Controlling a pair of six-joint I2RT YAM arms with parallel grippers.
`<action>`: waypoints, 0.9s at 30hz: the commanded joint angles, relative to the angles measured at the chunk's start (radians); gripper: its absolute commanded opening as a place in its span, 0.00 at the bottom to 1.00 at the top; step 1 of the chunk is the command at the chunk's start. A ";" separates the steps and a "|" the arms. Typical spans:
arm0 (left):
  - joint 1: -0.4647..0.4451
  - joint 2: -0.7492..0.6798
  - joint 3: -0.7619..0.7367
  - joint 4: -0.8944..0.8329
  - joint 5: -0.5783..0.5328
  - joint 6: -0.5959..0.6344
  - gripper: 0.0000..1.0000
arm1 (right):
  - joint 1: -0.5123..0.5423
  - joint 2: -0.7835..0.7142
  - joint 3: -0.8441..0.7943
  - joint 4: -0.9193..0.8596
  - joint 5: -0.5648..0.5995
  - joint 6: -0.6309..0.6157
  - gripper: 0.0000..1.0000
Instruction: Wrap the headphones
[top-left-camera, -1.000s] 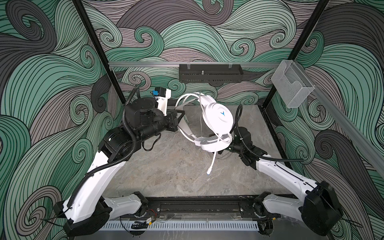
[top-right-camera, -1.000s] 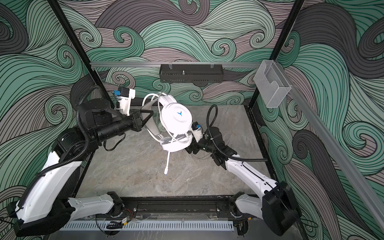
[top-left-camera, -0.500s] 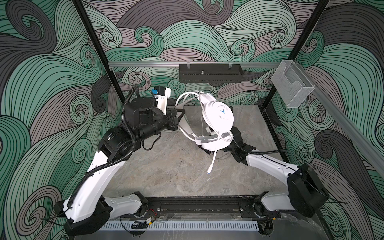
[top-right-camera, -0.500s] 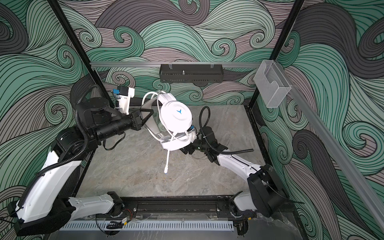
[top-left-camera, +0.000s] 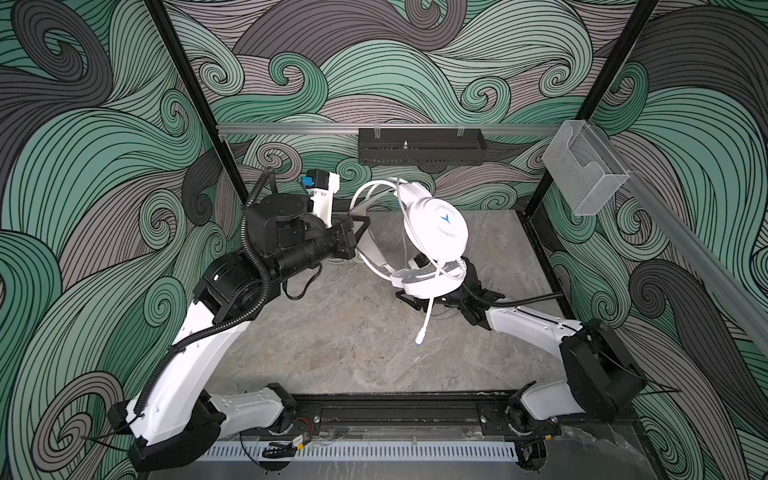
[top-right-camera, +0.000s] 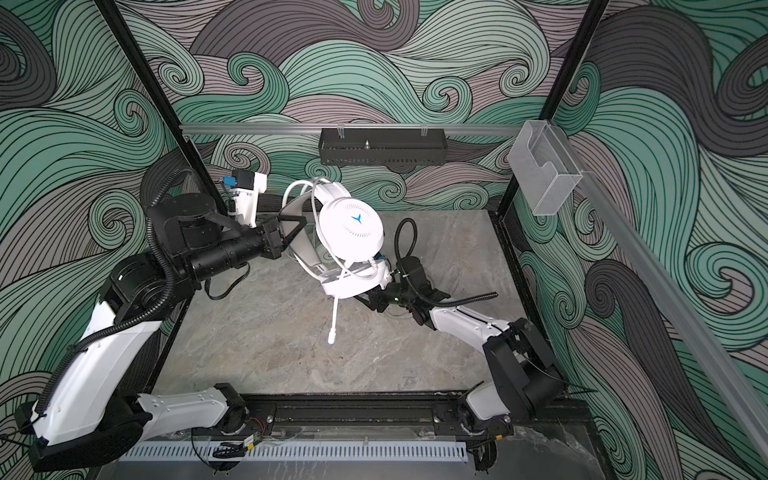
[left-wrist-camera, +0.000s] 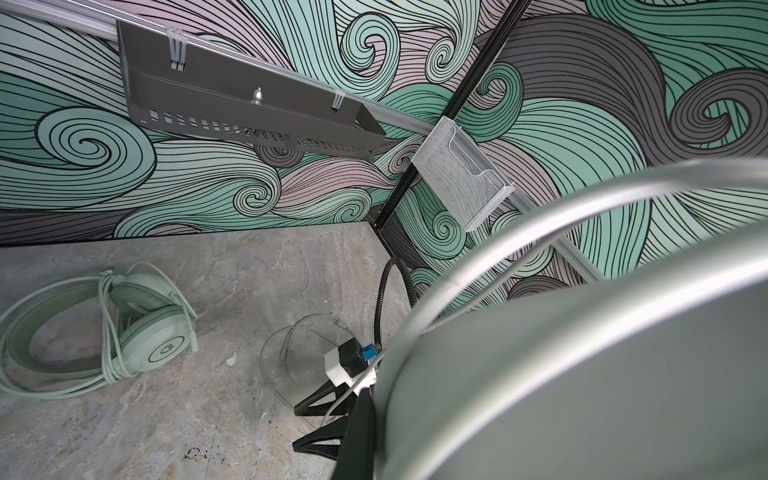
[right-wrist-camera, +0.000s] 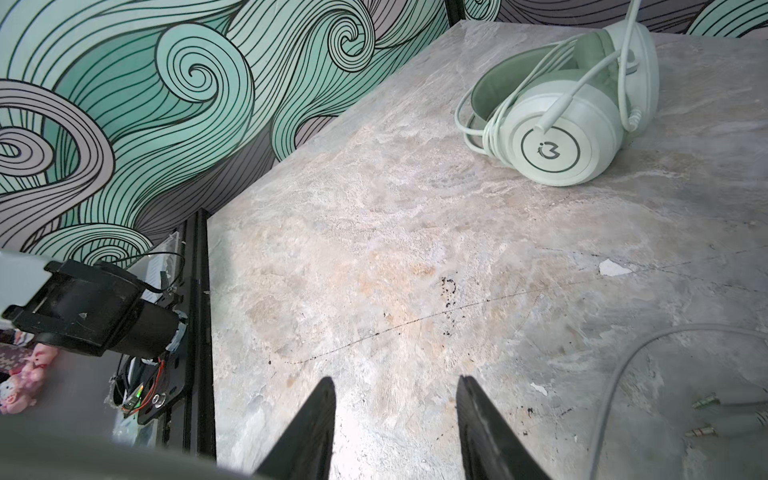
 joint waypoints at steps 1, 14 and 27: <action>-0.004 -0.024 0.002 0.096 -0.011 -0.060 0.00 | 0.003 -0.040 -0.035 -0.002 0.014 -0.021 0.40; 0.004 -0.063 -0.042 0.088 -0.163 -0.096 0.00 | 0.003 -0.123 -0.024 -0.170 0.084 -0.030 0.00; 0.023 -0.021 -0.102 0.181 -0.351 -0.246 0.00 | 0.149 -0.434 -0.051 -0.527 0.305 -0.109 0.00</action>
